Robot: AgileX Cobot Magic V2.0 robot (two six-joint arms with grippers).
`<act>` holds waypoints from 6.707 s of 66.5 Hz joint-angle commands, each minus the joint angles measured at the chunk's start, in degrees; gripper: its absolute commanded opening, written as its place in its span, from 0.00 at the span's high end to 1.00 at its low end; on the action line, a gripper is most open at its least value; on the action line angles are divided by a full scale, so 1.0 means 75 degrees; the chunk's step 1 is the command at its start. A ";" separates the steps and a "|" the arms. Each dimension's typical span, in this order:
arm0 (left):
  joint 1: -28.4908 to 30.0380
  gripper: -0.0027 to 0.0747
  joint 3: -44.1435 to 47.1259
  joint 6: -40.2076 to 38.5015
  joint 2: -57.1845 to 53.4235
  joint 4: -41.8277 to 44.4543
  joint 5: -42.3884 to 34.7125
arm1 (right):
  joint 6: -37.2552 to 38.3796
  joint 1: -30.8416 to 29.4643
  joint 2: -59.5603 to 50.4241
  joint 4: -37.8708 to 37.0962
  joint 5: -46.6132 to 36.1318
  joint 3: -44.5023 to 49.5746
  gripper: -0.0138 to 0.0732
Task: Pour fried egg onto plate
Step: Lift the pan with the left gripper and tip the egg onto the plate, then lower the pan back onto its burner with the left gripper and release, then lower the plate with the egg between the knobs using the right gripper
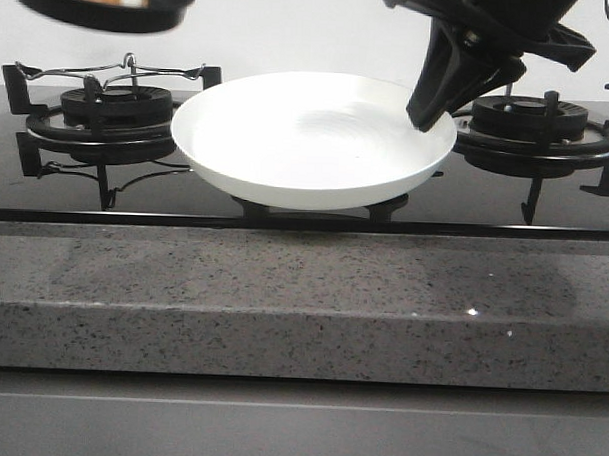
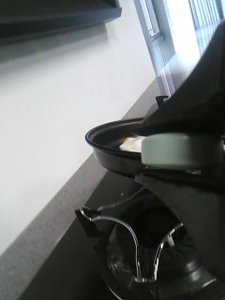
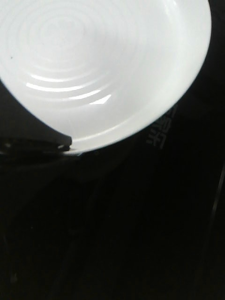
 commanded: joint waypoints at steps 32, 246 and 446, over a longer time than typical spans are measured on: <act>-0.2044 0.99 -0.0293 0.0610 -0.2902 0.1203 -0.1007 | -0.0055 0.0021 -0.0281 0.0137 -0.0320 -0.0184 0.92; -0.0299 0.95 -0.0293 0.0874 0.1155 -0.1654 -0.1009 | -0.0055 0.0021 -0.0281 0.0137 -0.0320 -0.0184 0.92; -0.4372 0.23 0.1953 -0.5830 -0.5899 1.2127 -0.0667 | -0.0055 -0.0047 -0.0296 0.0171 0.0385 -0.1328 0.92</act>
